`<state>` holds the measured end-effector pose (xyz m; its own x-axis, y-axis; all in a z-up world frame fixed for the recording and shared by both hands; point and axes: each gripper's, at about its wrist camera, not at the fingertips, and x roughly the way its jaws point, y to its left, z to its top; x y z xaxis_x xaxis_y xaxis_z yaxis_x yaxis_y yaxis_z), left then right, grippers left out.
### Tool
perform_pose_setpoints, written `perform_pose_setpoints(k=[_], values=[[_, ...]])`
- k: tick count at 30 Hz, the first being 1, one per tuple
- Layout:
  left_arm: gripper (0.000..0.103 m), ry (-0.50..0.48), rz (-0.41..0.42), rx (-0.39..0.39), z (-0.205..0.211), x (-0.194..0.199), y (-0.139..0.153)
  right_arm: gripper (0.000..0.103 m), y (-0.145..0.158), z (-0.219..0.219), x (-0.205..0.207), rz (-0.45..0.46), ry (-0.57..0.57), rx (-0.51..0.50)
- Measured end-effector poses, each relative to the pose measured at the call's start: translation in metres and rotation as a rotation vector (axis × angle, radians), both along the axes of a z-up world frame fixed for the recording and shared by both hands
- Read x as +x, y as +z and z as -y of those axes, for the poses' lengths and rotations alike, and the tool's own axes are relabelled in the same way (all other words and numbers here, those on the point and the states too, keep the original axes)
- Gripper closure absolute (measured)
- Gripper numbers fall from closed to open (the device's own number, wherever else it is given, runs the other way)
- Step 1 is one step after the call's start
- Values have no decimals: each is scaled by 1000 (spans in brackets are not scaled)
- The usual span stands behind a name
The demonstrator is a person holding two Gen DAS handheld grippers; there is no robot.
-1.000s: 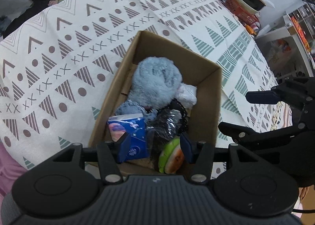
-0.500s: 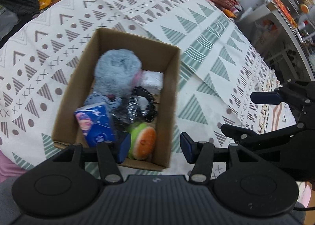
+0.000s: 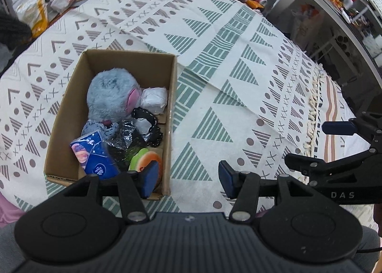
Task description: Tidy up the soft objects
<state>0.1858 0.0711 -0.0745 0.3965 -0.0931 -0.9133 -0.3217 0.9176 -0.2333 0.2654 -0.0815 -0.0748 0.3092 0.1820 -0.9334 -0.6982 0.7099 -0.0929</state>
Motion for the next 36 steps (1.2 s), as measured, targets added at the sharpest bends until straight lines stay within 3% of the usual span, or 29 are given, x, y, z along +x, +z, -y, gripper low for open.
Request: perform_pose_setpoints(k=[3, 20, 36], values=[[38, -4, 16, 21, 6, -4, 7, 9, 4, 16, -3, 10, -50, 35], [32, -24, 93, 110, 33, -43, 33, 0, 26, 90, -43, 29, -333, 309], [32, -49, 213, 163, 43, -91, 62, 0, 46, 106, -105, 152, -389, 379]])
